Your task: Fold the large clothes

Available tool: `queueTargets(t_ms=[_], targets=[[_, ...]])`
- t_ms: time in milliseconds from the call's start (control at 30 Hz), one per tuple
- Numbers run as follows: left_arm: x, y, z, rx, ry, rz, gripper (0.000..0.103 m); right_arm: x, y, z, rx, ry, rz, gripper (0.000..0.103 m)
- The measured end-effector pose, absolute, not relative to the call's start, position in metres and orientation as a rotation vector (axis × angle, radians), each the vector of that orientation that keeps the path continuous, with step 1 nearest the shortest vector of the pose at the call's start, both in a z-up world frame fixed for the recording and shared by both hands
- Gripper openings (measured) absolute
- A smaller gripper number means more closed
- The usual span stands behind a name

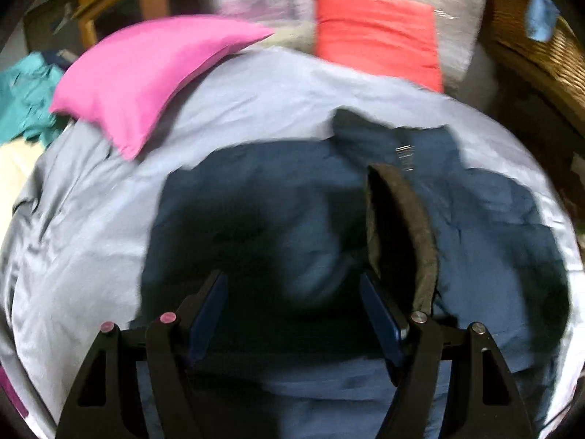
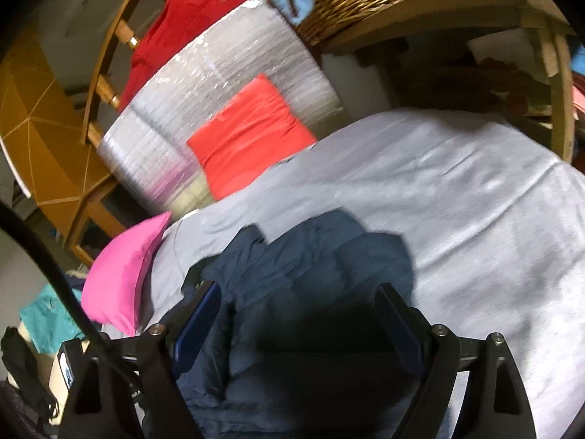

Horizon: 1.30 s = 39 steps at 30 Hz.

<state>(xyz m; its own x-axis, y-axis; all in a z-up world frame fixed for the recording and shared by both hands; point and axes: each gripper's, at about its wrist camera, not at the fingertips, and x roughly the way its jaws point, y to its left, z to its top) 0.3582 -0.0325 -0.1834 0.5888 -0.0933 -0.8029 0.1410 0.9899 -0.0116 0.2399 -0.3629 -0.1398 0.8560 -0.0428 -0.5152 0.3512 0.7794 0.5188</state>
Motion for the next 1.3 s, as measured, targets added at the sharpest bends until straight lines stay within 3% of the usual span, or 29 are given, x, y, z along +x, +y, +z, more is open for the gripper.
queueTargets(t_ms=[233, 400, 567, 700, 767, 1033, 1067, 1100, 1133, 1233, 1300], targets=[[0.303, -0.093, -0.121, -0.055, 0.744, -0.628, 0.075, 0.214, -0.402, -0.134, 0.678, 0.469, -0.284, 0.088], [0.291, -0.066, -0.093, -0.037, 0.610, -0.588, 0.076, 0.215, -0.413, -0.136, 0.731, 0.481, -0.225, 0.088], [0.346, 0.030, -0.122, -0.091, 0.741, -0.171, 0.077, 0.241, -0.400, -0.155, 0.729, 0.629, -0.146, 0.086], [0.386, 0.120, -0.174, -0.231, 0.943, 0.078, 0.077, 0.258, -0.384, -0.166, 0.723, 0.688, -0.089, 0.068], [0.394, 0.154, -0.194, -0.308, 1.004, 0.136, 0.077, 0.266, -0.372, -0.169, 0.702, 0.711, -0.075, 0.068], [0.406, 0.148, -0.228, -0.273, 1.089, 0.090, 0.077, 0.300, -0.343, -0.203, 0.597, 0.862, -0.198, 0.067], [0.406, 0.147, -0.230, -0.264, 1.092, 0.077, 0.076, 0.300, -0.339, -0.202, 0.605, 0.858, -0.154, 0.061], [0.408, 0.145, -0.231, -0.256, 1.094, 0.063, 0.076, 0.301, -0.335, -0.200, 0.619, 0.860, -0.119, 0.043], [0.409, 0.145, -0.230, -0.251, 1.095, 0.056, 0.076, 0.300, -0.330, -0.198, 0.625, 0.856, -0.096, 0.033], [0.410, 0.147, -0.226, -0.239, 1.089, 0.046, 0.076, 0.292, -0.318, -0.182, 0.549, 0.781, -0.102, 0.018], [0.407, 0.151, -0.224, -0.228, 1.082, 0.055, 0.076, 0.283, -0.317, -0.167, 0.521, 0.716, -0.107, 0.015]])
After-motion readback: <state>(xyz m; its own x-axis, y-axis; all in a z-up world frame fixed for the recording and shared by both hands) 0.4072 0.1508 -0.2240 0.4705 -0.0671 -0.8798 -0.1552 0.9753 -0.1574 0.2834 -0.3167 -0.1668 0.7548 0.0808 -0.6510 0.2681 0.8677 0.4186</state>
